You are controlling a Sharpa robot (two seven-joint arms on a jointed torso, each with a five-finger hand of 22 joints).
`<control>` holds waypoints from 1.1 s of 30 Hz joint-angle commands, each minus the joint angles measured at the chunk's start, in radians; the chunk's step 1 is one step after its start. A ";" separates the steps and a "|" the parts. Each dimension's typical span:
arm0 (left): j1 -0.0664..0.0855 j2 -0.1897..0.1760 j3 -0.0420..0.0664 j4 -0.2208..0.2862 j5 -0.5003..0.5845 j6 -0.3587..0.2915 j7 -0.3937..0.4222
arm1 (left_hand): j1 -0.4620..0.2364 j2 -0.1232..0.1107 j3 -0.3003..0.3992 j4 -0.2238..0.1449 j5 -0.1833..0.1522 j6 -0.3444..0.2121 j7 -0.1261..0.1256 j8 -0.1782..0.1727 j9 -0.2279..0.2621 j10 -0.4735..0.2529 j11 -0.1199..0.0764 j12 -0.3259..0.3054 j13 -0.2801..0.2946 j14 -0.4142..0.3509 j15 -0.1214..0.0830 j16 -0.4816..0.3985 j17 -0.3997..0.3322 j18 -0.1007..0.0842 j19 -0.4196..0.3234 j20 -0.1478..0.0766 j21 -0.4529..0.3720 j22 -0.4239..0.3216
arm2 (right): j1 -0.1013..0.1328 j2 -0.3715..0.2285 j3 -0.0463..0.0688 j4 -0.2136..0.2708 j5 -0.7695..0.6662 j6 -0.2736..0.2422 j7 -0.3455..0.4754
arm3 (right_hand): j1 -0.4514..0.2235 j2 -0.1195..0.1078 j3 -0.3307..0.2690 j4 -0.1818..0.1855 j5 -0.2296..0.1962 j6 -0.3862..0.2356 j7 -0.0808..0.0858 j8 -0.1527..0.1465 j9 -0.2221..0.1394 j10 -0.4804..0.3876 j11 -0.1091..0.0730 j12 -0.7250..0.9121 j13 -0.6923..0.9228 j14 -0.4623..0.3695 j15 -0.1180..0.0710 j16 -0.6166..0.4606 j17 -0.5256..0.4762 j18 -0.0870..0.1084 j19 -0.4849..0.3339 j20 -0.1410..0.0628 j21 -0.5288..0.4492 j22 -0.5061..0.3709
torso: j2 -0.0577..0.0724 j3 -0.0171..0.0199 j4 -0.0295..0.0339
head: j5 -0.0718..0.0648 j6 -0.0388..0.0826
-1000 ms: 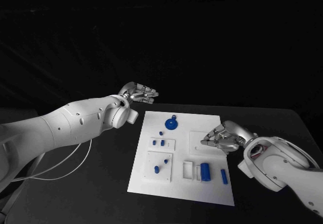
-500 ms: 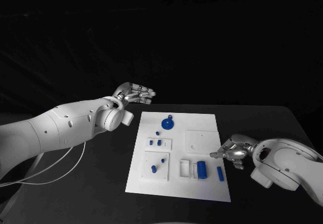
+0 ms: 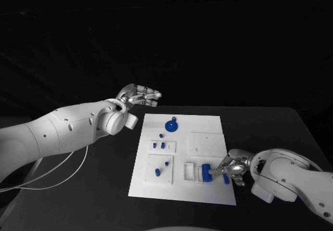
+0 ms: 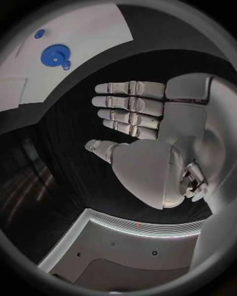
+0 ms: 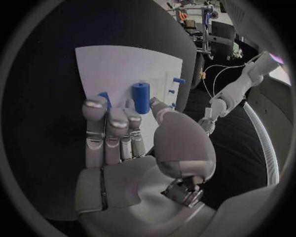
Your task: Assemble the parts on the task board
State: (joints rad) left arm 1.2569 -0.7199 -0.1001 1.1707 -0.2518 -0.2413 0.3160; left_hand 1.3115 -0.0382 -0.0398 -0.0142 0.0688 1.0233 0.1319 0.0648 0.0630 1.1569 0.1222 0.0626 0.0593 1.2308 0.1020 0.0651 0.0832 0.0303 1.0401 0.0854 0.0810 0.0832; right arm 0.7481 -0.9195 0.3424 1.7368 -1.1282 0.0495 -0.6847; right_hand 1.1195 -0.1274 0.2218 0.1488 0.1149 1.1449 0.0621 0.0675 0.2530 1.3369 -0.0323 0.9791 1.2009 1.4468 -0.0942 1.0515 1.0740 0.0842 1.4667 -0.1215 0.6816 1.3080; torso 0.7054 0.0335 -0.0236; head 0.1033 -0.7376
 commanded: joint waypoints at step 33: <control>0.000 0.001 0.000 0.010 -0.022 0.042 -0.003 | -0.020 -0.082 0.054 0.114 -0.004 -0.017 0.006 -0.002 0.000 -0.036 0.008 -0.004 0.001 -0.019 0.006 -0.003 -0.002 0.004 0.008 0.007 0.013 0.004 | 0.000 0.092 -0.070 -0.093 -0.069 -0.081 -0.041 | 0.022 0.031 0.144 -0.121 0.056 -0.005 0.001 -0.005 -0.077 0.000 -0.001 -0.018 0.001 0.005 -0.001 -0.003 0.000 -0.005 0.051 0.007 0.005 0.075 | 0.001 -0.0002 -0.0019 | 0.016 -0.017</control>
State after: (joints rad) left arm 1.2566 -0.7202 -0.1008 1.1778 -0.2705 -0.2135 0.3142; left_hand 1.2932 -0.1143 0.0136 0.0956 0.0704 1.0127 0.1355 0.0648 0.0630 1.1272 0.1321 0.0626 0.0593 1.2200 0.1055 0.0651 0.0824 0.0301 1.0439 0.0892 0.0888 0.0861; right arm 0.7594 -0.8218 0.2826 1.6614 -1.1754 -0.0150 -0.6618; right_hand 1.1320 -0.1228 0.2623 0.1185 0.1665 1.1325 0.0661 0.0566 0.7482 1.3373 -0.0254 0.9634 1.2028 1.4507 -0.0903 1.0514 1.0743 0.0763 1.4667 -0.1142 0.6815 1.3077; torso 0.7069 0.0328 -0.0251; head 0.1184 -0.7544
